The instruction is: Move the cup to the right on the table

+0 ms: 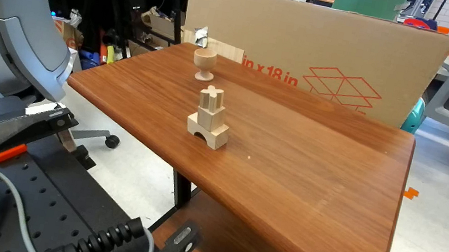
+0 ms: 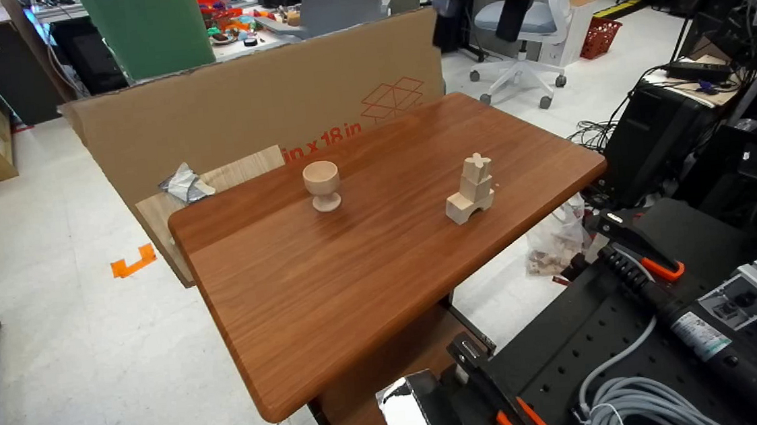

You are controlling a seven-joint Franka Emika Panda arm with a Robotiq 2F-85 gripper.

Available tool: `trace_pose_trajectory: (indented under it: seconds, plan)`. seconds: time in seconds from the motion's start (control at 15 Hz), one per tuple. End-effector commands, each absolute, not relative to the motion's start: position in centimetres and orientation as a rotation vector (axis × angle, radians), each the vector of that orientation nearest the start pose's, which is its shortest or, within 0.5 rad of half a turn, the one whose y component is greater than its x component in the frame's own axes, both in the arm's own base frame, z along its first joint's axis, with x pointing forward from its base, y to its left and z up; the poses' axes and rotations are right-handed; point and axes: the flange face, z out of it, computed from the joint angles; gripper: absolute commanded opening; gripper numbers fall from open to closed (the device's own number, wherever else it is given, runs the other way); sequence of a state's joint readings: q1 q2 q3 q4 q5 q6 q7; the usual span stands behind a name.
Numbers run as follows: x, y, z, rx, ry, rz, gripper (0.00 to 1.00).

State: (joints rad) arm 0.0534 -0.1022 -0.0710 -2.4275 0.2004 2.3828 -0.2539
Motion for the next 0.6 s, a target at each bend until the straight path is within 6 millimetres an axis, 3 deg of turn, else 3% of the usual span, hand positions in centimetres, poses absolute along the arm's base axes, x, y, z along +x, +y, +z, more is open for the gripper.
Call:
trace_pose_trajectory:
  seconds: [0.0, 0.27, 0.53]
  plan:
    - [50.2, 1.0, 29.7, -3.072, -0.122, -0.190, 1.00]
    - [51.0, 3.9, 24.8, -3.119, -0.145, -0.164, 1.00]
    - [52.0, 6.8, 23.0, -3.127, -0.159, -0.154, 1.00]
